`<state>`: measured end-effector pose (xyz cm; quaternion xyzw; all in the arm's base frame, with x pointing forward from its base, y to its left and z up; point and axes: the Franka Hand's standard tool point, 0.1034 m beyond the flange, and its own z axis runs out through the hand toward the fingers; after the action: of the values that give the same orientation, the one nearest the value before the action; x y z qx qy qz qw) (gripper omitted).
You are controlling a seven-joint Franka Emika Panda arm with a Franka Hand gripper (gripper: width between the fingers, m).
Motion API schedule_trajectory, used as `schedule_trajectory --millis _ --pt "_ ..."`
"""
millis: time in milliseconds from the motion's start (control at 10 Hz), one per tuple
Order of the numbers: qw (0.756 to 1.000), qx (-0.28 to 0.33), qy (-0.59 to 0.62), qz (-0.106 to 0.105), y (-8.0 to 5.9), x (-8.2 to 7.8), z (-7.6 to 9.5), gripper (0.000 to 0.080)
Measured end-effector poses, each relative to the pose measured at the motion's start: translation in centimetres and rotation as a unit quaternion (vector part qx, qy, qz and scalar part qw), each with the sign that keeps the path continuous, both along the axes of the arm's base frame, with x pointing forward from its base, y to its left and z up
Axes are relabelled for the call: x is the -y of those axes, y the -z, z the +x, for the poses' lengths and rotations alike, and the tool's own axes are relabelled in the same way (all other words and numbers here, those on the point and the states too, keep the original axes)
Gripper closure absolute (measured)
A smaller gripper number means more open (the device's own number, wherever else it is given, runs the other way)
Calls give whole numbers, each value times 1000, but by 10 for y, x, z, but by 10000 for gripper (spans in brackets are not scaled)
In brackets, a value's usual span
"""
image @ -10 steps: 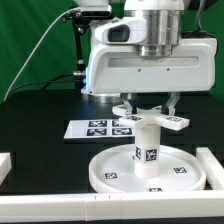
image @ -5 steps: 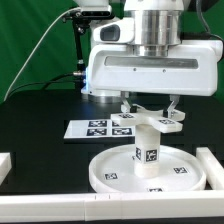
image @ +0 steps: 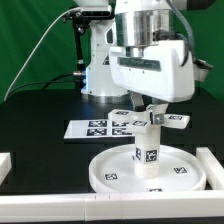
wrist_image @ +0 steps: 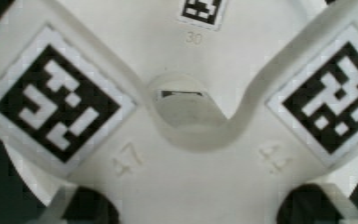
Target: Assemble round table
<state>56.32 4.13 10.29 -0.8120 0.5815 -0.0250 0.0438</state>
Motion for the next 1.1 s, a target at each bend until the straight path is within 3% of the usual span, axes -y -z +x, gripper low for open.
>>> schedule_trajectory --millis 200,300,400,700,900,1100 --pt "1000 1 16 0 0 1 0 361" --pt "1000 1 14 0 1 1 0 231" --pt "1000 -3 -3 0 -1 0 -1 175" --pt "993 10 -119 5 -29 -4 6 154" --pt "963 21 -268 -11 -32 -7 7 151" --pt "929 21 -369 -19 -26 -12 4 150"
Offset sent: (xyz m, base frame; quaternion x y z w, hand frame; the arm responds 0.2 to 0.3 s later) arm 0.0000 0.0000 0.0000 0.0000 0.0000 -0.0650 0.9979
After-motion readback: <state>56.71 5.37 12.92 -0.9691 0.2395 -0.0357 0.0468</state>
